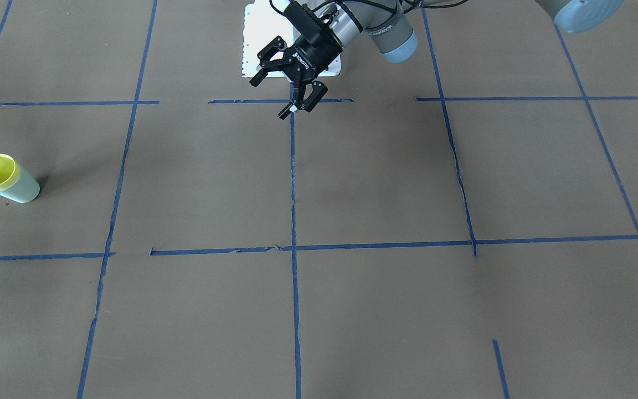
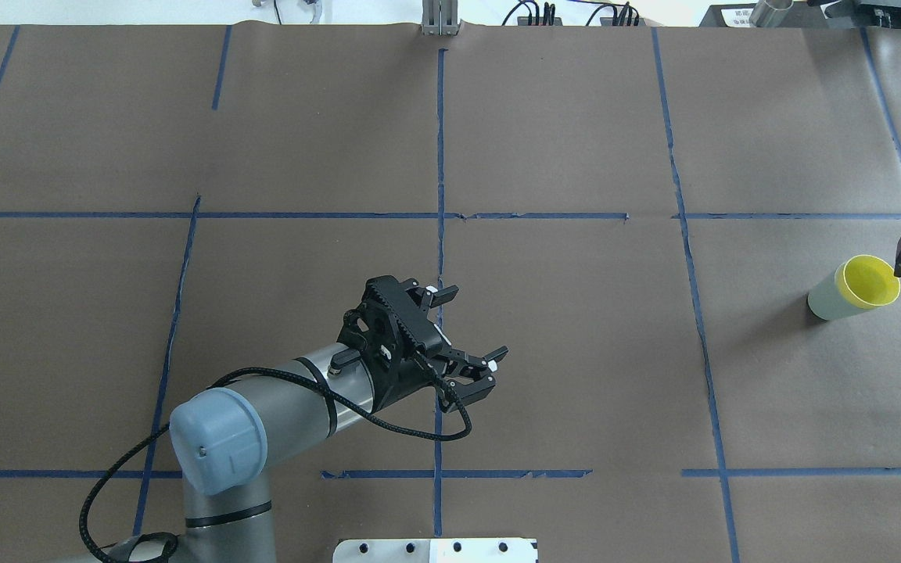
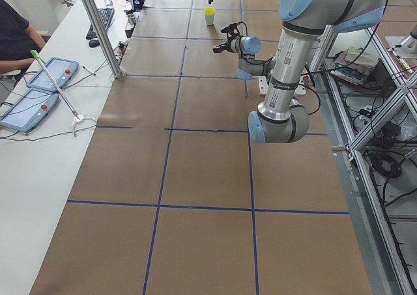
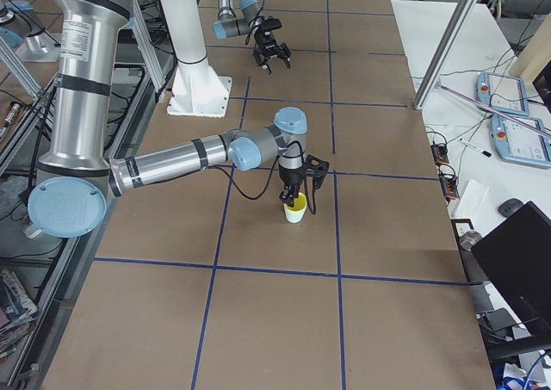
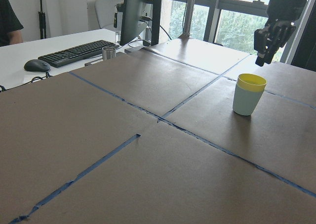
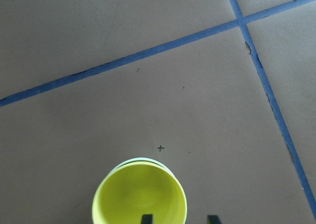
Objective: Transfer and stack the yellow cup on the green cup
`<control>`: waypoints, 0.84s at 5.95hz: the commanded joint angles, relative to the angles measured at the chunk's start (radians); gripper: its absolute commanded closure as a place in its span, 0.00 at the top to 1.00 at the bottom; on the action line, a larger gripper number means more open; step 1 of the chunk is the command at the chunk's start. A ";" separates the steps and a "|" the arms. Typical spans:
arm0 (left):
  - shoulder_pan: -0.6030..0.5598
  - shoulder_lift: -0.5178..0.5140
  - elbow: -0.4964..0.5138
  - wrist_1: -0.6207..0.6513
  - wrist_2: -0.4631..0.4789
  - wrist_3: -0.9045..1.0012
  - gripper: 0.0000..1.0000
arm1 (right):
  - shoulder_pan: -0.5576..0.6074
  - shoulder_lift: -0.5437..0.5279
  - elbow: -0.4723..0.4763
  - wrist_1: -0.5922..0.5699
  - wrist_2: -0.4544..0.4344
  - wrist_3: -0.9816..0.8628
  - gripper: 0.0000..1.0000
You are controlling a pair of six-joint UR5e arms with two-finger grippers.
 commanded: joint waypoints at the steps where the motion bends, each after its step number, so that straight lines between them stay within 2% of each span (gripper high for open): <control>1: -0.017 0.002 0.014 0.055 -0.001 -0.088 0.99 | 0.003 -0.006 0.026 0.016 0.003 -0.005 1.00; 2: -0.065 0.002 0.026 0.159 -0.002 -0.171 0.99 | 0.020 -0.008 0.071 0.016 0.004 -0.008 1.00; 3: -0.117 0.003 0.026 0.254 -0.005 -0.237 0.99 | 0.083 0.000 0.089 0.015 0.042 -0.022 1.00; 4: -0.185 0.011 0.026 0.381 -0.008 -0.239 0.99 | 0.180 0.005 0.061 0.002 0.122 -0.131 1.00; 5: -0.263 0.034 0.026 0.492 -0.075 -0.231 0.99 | 0.261 0.005 0.003 -0.001 0.135 -0.281 1.00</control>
